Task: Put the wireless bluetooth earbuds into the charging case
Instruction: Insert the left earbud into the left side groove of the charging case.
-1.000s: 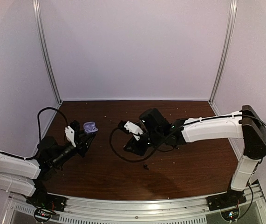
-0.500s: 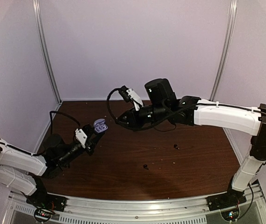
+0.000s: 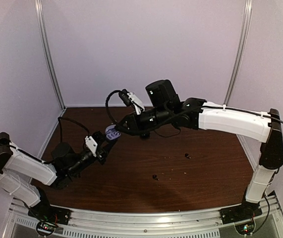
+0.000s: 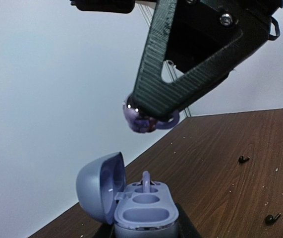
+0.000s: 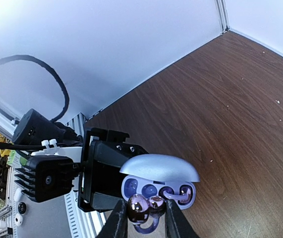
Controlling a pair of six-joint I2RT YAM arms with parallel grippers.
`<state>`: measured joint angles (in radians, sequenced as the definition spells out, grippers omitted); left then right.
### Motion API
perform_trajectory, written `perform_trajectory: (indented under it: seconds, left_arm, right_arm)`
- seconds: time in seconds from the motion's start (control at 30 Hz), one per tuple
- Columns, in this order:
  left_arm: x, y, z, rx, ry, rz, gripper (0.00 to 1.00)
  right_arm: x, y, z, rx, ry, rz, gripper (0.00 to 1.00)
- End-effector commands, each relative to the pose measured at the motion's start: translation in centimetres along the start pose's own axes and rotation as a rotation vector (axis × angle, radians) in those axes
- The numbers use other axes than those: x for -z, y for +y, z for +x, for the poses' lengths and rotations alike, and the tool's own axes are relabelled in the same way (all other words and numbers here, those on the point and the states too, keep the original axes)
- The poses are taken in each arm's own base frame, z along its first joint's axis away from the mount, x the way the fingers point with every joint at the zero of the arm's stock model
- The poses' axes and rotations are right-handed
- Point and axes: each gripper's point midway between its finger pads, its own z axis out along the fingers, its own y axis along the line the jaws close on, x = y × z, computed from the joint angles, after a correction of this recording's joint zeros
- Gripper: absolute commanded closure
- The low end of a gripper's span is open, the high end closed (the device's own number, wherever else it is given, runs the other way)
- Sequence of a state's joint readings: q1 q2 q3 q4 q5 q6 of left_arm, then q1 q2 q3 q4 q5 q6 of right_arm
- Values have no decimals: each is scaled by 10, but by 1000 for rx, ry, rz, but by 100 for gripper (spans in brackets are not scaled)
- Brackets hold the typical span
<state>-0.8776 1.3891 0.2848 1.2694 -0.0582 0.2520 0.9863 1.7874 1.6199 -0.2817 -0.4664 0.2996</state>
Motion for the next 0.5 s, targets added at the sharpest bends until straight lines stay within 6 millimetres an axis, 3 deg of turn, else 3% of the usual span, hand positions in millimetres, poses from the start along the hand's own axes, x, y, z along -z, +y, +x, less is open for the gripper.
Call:
perform_trajectory:
  seconds: [0.0, 0.47]
  left_arm:
    - [-4, 13, -32, 42, -127, -57, 100]
    - [-12, 11, -37, 111, -192, -58, 100]
  right_arm:
    - [-8, 4, 2, 3, 37, 28, 76]
    - [-22, 4, 5, 30, 73, 112, 76]
